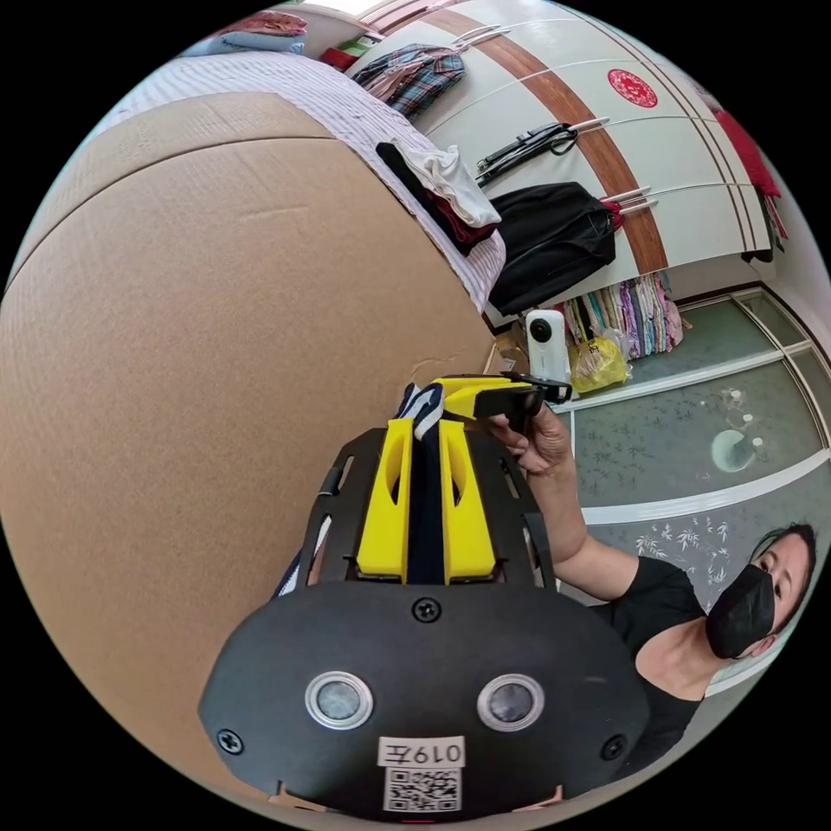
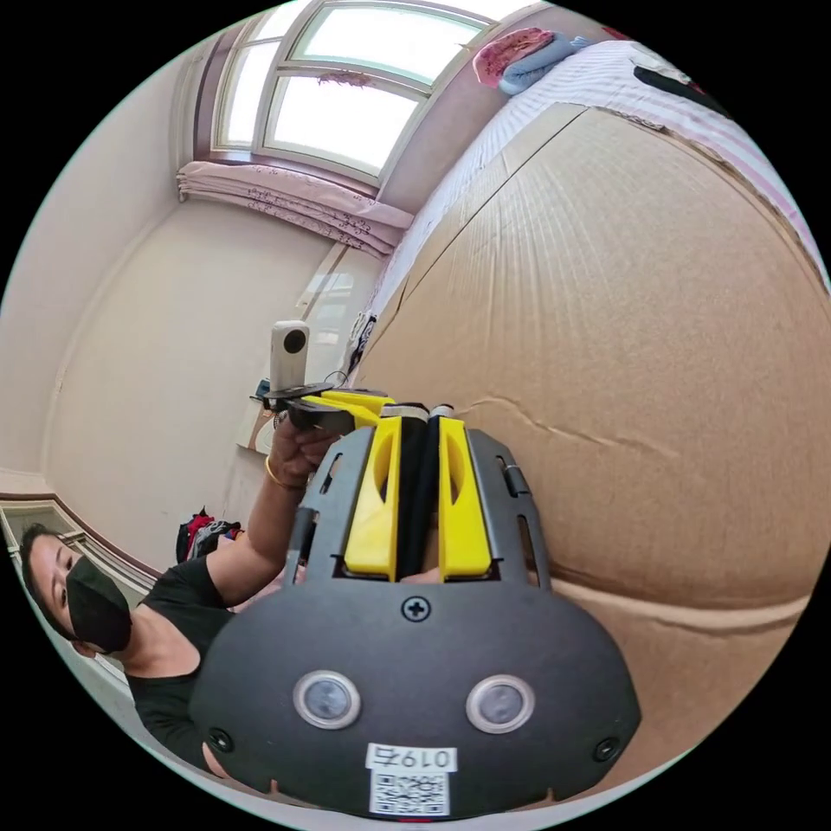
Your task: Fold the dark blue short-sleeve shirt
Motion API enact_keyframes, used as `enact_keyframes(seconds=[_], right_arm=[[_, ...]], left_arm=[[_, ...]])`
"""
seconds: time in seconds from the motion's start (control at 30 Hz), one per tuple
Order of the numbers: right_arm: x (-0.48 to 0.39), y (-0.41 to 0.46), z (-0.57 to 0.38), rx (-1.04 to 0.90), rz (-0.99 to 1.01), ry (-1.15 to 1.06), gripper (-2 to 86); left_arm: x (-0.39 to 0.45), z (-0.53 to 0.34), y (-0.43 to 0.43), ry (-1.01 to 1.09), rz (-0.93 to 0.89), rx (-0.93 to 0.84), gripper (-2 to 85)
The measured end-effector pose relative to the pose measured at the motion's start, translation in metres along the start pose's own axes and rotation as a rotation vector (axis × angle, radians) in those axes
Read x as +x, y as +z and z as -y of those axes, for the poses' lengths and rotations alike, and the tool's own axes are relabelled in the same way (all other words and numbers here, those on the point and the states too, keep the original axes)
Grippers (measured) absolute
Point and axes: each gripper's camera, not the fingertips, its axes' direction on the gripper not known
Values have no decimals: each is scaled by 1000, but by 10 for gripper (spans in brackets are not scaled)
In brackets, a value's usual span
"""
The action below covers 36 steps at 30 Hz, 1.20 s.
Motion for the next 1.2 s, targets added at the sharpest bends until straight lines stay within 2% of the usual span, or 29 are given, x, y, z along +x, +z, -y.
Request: enact_keyframes(seconds=[0.1, 0.27, 0.57, 0.7, 0.83, 1.03, 1.2], right_arm=[[9, -4, 5, 5, 56, 1, 46], [12, -5, 12, 8, 27, -4, 13], [22, -6, 25, 2, 46, -6, 10], [24, -6, 29, -1, 48, -11, 10], [29, -5, 33, -1, 59, -8, 9], [31, -3, 38, -1, 33, -20, 5], [31, -1, 41, 10, 3, -22, -2]], left_arm=[[-8, 0, -9, -10, -38, 31, 13], [-15, 3, -14, -12, -23, 35, 23], [-28, 6, -22, -46, -101, 8, 76], [-35, 8, -17, -74, -94, -24, 75], [-44, 9, -14, -97, -184, 5, 53], [-45, 7, -11, -84, -151, 15, 24], [-42, 3, -12, -81, -24, 37, 16]])
